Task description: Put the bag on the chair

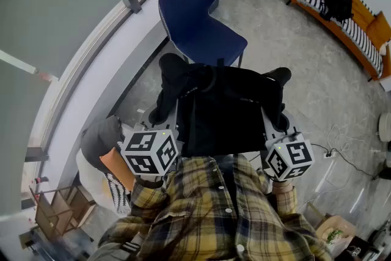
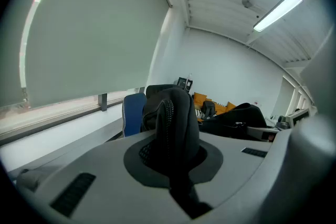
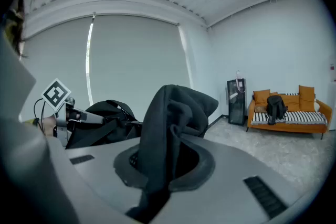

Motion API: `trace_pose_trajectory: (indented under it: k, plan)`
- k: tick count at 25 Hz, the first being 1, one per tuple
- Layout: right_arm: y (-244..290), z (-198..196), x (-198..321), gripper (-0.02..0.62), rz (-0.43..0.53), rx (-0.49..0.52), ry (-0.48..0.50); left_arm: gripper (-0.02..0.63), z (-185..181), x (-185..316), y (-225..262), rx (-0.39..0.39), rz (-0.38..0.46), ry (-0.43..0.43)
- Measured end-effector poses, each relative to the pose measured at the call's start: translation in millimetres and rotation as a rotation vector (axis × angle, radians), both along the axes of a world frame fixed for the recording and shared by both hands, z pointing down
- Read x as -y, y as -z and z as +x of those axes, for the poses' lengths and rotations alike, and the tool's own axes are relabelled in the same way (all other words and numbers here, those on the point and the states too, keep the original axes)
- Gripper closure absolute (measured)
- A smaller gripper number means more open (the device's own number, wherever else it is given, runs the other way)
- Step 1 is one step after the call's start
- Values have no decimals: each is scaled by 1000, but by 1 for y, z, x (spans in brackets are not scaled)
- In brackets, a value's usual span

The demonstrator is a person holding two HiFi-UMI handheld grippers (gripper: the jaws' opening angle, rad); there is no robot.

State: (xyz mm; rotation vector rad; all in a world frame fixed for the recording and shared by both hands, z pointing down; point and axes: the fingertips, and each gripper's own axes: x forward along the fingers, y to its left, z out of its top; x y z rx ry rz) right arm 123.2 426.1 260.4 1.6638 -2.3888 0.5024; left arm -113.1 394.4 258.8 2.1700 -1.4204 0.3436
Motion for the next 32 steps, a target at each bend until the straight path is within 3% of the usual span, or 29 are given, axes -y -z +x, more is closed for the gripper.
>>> trace_pose_trajectory:
  k: [13, 19, 27, 32]
  plan:
    - [-8, 9, -2, 552, 10, 12, 7, 572, 7, -1, -5, 8, 17, 4]
    - [-9, 38, -23, 551, -2, 39, 9, 572, 35, -24, -1, 25, 6, 8]
    - [-25, 41, 4, 551, -46, 33, 20, 572, 38, 1, -19, 28, -30, 19]
    - [-30, 38, 43, 551, -63, 19, 23, 572, 36, 43, -27, 19, -41, 21]
